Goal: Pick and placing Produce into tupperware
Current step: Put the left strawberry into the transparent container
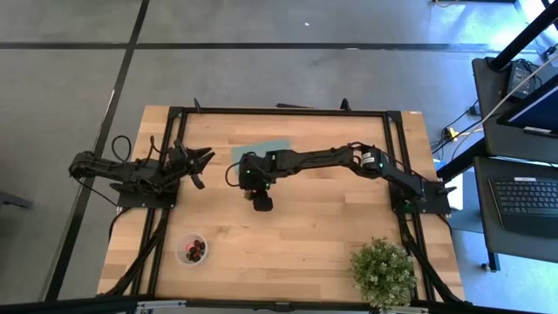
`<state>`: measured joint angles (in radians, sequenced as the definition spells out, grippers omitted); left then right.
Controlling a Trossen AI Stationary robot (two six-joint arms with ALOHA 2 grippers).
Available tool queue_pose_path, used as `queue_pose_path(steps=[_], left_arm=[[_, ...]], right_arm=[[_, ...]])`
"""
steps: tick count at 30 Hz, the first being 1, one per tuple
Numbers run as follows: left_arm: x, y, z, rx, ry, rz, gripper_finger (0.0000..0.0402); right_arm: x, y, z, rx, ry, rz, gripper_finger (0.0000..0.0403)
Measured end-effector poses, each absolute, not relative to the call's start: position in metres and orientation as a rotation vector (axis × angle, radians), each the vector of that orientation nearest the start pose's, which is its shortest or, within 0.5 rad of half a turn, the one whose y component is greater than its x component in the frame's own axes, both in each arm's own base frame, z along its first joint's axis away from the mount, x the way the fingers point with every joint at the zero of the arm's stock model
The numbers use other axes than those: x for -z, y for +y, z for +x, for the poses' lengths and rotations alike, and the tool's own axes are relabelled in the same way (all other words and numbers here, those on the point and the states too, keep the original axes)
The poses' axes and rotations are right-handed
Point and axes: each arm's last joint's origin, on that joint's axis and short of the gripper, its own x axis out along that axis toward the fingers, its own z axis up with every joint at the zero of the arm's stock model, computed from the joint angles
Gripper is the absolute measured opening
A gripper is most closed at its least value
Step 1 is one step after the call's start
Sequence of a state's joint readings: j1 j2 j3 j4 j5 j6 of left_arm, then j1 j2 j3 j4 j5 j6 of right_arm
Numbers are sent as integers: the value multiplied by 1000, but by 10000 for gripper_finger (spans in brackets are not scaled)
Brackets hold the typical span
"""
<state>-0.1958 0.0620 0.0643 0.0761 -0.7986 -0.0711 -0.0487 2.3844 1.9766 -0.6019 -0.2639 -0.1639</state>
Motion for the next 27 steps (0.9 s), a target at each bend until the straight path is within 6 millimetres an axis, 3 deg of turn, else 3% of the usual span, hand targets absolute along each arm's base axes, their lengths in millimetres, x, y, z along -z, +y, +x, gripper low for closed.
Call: queue_pose_path(steps=[5,18,20,27], left_arm=[[-187,3,91,-600,-91,-107,102],[-189,3,91,-600,-104,-111,141],[-191,3,91,-593,-127,-123,157],[-194,0,93,-458,-152,-128,231]], right_arm=[[-161,-19,511,-225,987,-21,179],[-165,-20,510,-205,1006,4,156],[-178,-22,512,-186,996,9,159],[-259,-45,497,-166,1006,-16,180]])
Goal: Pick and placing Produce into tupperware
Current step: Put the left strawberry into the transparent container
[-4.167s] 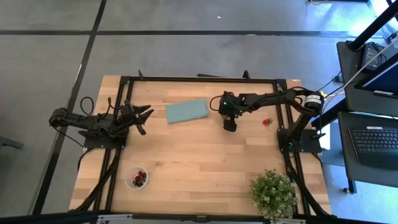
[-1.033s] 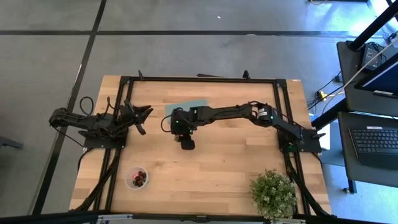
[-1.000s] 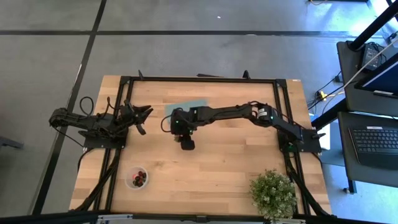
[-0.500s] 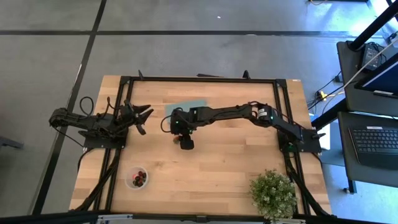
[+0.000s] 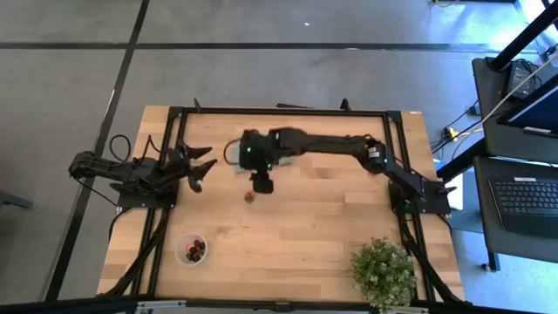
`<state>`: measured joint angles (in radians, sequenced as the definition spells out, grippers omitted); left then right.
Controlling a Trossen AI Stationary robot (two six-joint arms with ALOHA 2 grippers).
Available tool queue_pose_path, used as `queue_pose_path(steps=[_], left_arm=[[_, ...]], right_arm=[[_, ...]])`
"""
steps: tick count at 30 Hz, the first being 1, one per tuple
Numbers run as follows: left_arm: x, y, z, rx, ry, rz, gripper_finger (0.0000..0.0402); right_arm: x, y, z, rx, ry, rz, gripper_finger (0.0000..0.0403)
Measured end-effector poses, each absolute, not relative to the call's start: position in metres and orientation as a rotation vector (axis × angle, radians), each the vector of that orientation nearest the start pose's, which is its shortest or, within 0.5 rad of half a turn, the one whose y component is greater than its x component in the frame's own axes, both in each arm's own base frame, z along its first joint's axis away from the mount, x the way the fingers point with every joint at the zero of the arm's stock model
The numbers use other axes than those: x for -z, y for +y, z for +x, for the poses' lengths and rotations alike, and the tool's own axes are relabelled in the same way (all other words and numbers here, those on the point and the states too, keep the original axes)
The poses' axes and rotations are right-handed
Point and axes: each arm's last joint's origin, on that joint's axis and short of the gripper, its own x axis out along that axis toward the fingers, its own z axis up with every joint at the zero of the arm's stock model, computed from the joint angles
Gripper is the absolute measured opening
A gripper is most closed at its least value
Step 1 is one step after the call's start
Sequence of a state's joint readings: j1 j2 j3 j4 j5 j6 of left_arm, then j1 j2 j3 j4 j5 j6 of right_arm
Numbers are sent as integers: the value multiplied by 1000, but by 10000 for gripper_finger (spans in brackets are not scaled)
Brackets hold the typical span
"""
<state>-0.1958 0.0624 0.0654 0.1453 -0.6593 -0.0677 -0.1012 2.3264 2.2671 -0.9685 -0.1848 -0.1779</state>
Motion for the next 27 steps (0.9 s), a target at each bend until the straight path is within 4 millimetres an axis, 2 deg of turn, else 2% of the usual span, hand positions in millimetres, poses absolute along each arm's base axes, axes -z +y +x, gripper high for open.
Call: queue_pose_path(steps=[6,11,15,21,27], left_arm=[[-197,-3,94,-341,-178,-152,267],[-200,-4,93,-313,-218,-201,268],[-202,-4,93,-296,-241,-205,264],[-203,-4,93,-292,-242,-203,268],[-206,-6,100,-299,-155,-170,259]], right_arm=[[-307,-66,465,-146,1027,-14,183],[-336,-80,429,-110,1003,8,184],[-359,-84,393,-59,913,24,184],[-369,-81,325,79,715,51,184],[-351,-71,264,299,482,83,184]])
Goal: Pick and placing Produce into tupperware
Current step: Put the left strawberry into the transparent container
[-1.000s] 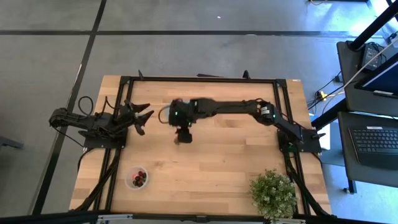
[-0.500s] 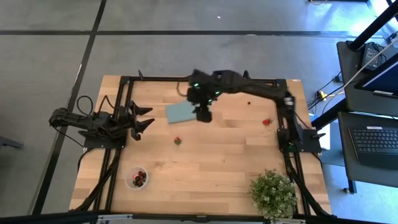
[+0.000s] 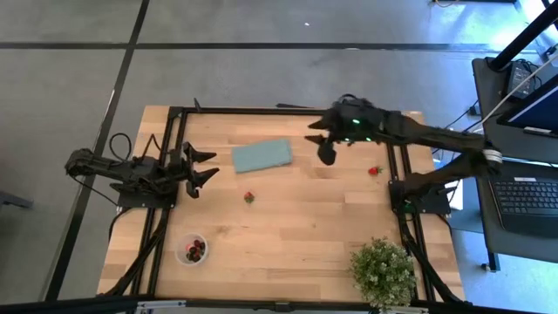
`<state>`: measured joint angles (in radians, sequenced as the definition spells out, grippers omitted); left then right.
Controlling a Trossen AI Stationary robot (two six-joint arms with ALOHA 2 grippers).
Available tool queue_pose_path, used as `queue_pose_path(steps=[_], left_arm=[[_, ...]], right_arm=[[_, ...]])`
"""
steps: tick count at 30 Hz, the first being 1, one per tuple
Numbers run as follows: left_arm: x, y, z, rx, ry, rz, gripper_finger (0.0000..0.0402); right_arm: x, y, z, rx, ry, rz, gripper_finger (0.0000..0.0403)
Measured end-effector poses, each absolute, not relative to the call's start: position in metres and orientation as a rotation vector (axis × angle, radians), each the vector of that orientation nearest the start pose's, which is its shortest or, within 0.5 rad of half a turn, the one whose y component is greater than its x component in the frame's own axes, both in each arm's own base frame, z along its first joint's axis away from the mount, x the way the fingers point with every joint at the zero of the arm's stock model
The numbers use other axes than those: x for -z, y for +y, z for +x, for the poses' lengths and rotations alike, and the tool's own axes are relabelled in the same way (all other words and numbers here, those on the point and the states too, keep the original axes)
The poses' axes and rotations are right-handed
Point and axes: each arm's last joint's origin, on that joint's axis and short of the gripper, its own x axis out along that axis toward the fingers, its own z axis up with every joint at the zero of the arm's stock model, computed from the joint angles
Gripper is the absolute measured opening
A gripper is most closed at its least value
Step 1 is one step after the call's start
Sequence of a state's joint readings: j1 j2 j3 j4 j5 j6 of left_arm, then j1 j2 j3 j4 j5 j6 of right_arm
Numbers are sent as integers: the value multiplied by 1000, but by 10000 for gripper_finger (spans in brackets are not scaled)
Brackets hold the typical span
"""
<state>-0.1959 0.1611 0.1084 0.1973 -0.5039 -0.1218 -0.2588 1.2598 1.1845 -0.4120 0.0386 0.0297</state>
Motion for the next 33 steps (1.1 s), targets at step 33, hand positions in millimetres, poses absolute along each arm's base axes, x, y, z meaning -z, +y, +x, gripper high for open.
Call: queue_pose_path(steps=[33], left_arm=[[-208,8,252,223,1106,282,235]], right_arm=[[-312,-61,216,417,326,247,184]])
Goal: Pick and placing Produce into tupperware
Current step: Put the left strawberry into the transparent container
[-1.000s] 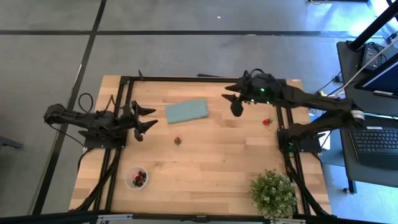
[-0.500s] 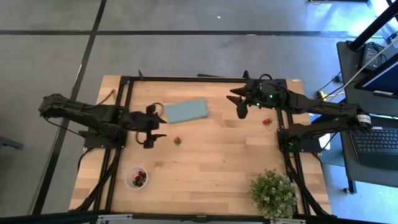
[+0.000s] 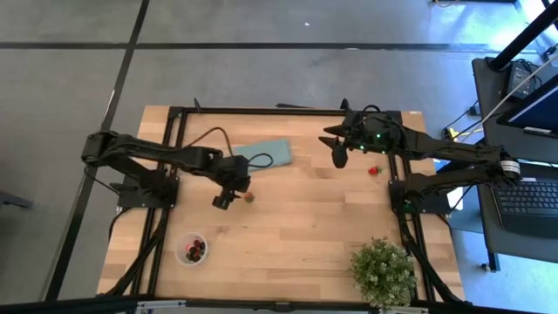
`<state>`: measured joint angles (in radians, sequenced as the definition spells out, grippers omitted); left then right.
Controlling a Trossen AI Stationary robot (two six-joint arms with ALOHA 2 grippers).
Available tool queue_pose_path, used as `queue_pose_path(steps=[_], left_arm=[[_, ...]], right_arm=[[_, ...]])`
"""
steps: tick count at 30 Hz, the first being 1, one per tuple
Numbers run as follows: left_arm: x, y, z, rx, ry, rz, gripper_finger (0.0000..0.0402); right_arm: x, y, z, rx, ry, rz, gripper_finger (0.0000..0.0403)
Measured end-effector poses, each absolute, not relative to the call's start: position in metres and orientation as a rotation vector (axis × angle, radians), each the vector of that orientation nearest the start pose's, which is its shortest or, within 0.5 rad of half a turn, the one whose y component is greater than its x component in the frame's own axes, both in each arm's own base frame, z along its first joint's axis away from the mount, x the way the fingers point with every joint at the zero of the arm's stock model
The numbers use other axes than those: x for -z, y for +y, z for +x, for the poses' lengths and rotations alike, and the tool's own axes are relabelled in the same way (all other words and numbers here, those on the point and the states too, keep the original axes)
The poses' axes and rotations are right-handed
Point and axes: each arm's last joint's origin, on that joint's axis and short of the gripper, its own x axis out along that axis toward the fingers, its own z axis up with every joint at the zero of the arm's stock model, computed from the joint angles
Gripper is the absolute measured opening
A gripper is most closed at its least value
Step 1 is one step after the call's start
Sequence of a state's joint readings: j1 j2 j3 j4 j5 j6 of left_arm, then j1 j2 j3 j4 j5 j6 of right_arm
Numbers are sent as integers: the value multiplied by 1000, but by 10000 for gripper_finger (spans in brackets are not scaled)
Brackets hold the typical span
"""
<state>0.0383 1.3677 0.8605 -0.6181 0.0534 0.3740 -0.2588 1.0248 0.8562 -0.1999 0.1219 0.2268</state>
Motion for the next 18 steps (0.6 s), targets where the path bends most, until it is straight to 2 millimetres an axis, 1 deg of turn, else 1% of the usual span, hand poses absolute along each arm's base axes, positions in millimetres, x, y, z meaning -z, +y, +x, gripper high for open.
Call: queue_pose_path(steps=[6,11,18], left_arm=[[-185,12,268,273,1148,345,233],[-167,8,274,337,1208,393,233],[-152,2,281,401,1226,471,224]], right_arm=[[-312,-61,216,417,333,247,184],[-312,-61,216,417,333,245,184],[-312,-61,216,412,338,225,184]])
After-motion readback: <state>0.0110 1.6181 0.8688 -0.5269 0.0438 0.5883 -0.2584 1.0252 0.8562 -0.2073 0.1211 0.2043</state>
